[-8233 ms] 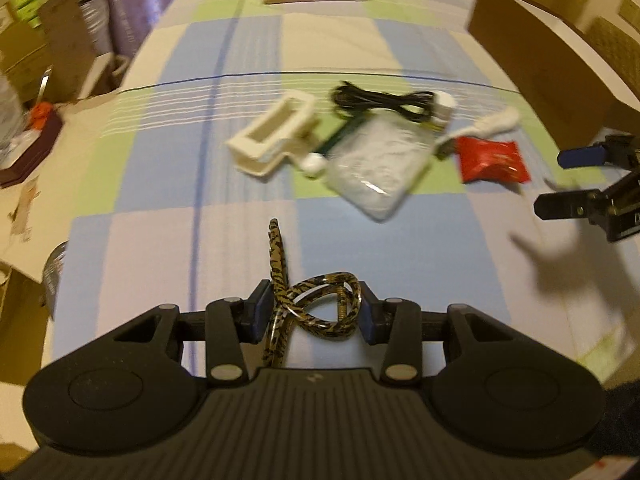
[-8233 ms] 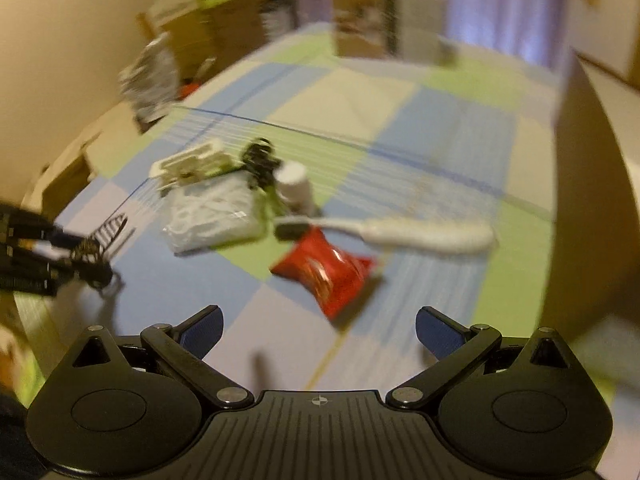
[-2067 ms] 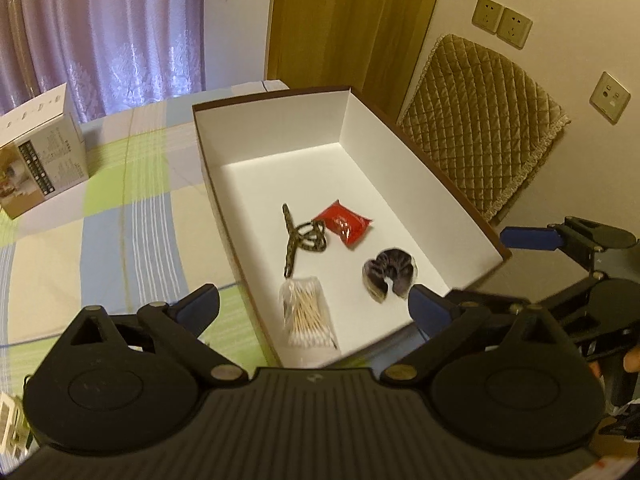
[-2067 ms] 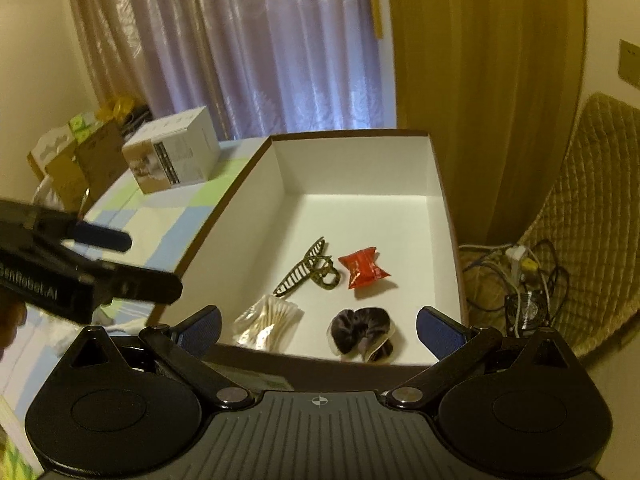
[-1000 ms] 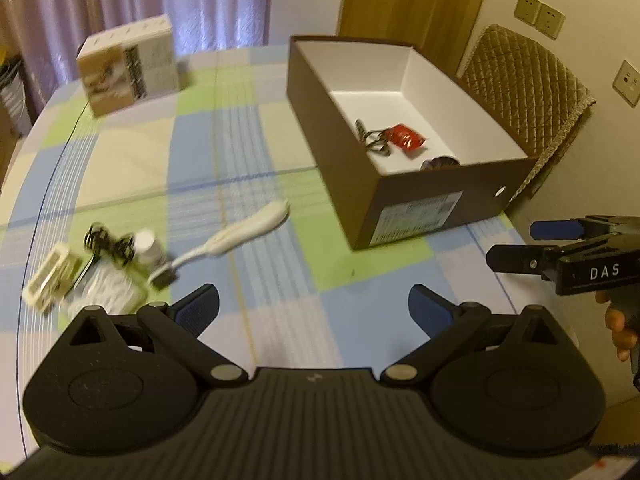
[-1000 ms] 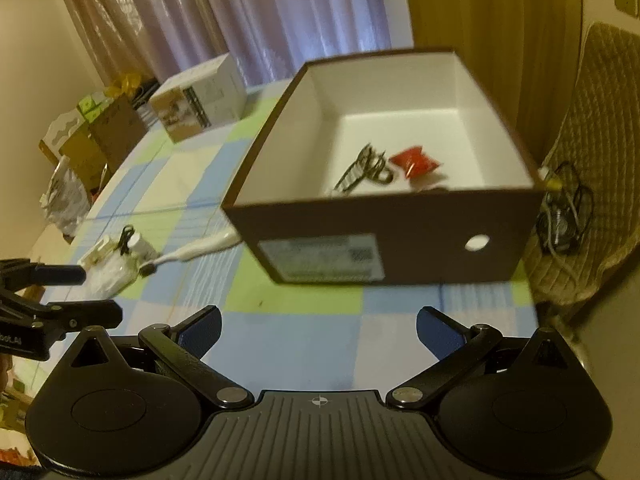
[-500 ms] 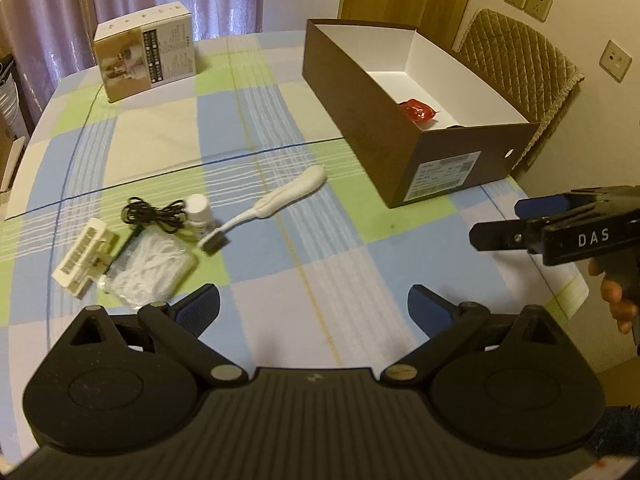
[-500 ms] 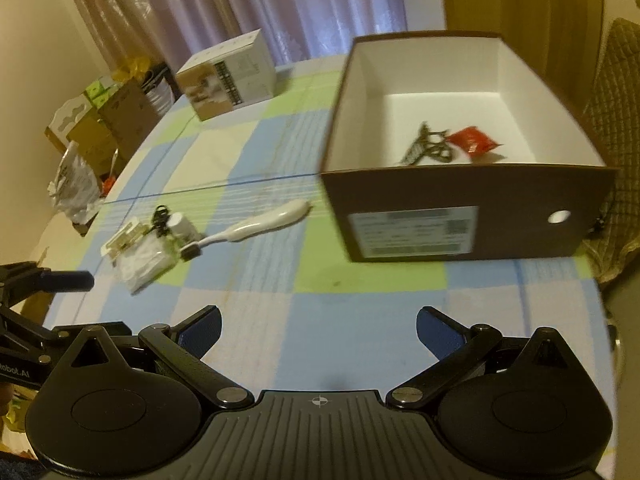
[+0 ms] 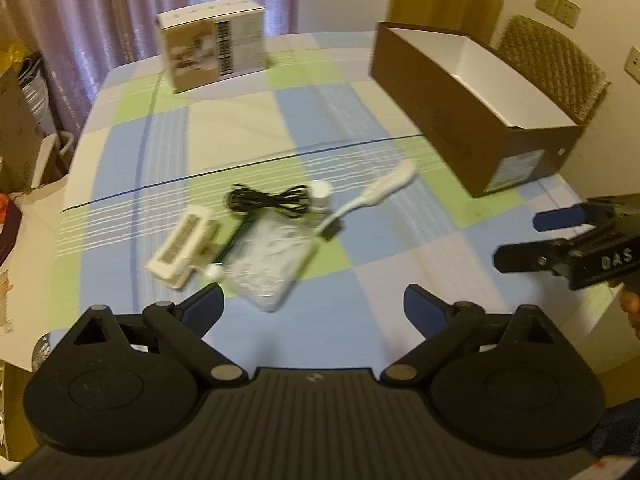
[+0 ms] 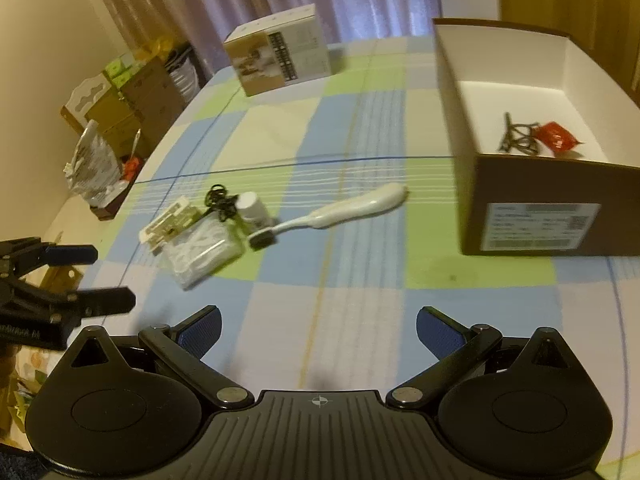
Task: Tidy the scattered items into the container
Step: 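Withdraw both tools from the box back toward the remaining items, then grasp the white plastic holder with the left tool while the right tool grasps the white wand brush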
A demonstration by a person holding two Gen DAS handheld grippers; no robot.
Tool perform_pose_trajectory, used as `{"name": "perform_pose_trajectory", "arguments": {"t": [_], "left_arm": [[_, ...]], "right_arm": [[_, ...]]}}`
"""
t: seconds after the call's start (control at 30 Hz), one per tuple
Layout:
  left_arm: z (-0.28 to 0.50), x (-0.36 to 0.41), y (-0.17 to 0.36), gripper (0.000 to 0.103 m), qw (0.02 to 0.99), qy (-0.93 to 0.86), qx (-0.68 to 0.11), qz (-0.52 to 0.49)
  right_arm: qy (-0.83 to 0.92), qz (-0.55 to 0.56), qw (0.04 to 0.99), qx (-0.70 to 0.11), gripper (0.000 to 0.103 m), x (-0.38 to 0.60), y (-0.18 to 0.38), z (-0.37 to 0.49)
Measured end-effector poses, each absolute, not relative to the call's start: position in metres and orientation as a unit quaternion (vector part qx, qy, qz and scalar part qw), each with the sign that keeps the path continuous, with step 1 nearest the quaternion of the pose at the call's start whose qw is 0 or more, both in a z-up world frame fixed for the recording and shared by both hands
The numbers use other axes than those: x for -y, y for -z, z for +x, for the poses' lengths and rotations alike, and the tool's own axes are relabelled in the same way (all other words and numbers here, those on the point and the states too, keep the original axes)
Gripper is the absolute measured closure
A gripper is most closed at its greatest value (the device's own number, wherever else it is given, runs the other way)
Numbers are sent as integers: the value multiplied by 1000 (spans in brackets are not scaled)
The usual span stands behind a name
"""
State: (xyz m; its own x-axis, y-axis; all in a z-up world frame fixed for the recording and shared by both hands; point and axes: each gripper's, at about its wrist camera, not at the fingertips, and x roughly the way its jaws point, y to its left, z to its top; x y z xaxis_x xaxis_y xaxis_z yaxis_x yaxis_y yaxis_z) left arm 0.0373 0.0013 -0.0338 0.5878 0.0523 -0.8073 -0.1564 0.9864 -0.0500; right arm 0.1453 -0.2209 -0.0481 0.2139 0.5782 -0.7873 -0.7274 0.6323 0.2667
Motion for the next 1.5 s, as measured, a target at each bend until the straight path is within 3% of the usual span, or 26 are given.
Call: {"name": "perform_pose_trajectory", "arguments": {"t": [0.47, 0.6, 0.83, 1.03, 1.2, 1.37, 1.5], "left_arm": [[41, -68, 53, 14, 893, -61, -444, -44], [53, -87, 64, 23, 891, -48, -450, -33], [77, -112, 81, 25, 886, -15, -463, -11], [102, -120, 96, 36, 880, 19, -475, 3], [117, -132, 110, 56, 869, 41, -492, -17], [122, -138, 121, 65, 860, 58, -506, -25], [123, -144, 120, 66, 867, 38, -496, -28]], "right_arm": [[-384, -95, 781, -482, 2, 175, 74, 138], [-372, -98, 786, -484, 2, 165, 80, 140], [-346, -99, 796, -486, 2, 151, 89, 152], [-328, -92, 800, -494, 2, 145, 94, 160], [-320, -88, 802, -496, 2, 141, 96, 163], [-309, -72, 810, -493, 2, 138, 97, 170], [-296, -59, 819, -488, 2, 134, 98, 179]]}}
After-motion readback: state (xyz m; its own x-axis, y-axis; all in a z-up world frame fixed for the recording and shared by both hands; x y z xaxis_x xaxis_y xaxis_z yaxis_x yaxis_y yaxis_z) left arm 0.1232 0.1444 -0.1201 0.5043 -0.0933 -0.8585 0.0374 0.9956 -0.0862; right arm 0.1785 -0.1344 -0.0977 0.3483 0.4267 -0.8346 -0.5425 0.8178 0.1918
